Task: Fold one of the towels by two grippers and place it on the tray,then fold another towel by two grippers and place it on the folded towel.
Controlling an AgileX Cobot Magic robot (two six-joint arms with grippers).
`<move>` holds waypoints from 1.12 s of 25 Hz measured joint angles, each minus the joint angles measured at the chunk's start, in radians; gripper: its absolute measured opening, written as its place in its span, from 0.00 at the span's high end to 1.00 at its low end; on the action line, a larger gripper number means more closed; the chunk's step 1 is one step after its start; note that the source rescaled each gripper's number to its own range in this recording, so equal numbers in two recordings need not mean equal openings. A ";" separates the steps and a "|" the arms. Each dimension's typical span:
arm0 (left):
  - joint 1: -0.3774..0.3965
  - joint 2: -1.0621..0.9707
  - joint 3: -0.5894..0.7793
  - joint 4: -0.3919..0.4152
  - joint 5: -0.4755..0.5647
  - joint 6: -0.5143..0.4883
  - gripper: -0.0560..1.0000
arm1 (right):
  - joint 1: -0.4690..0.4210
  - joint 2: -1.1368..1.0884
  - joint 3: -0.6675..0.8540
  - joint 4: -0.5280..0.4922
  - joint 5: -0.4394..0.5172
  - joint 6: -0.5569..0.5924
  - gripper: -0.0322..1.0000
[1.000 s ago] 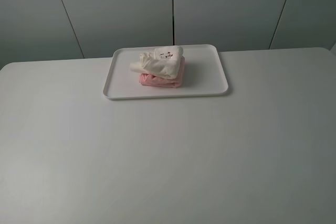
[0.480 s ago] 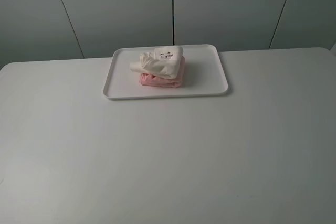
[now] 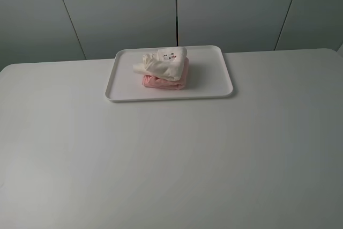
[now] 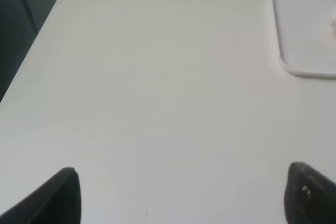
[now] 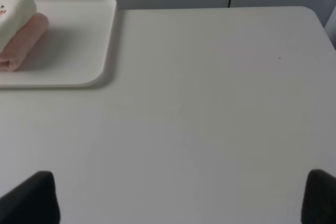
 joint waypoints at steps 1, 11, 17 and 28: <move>-0.018 0.000 0.000 0.000 0.000 0.002 0.00 | 0.004 0.000 0.000 0.000 0.000 0.000 0.00; -0.088 0.000 0.000 -0.010 0.000 0.004 0.00 | 0.039 0.000 0.000 0.007 0.000 -0.004 0.00; -0.088 0.000 0.000 -0.001 0.000 0.004 0.00 | 0.039 0.000 0.000 0.017 0.000 -0.002 0.00; -0.088 0.000 0.000 0.000 0.000 0.004 0.00 | 0.039 0.000 0.000 0.017 0.000 -0.002 0.00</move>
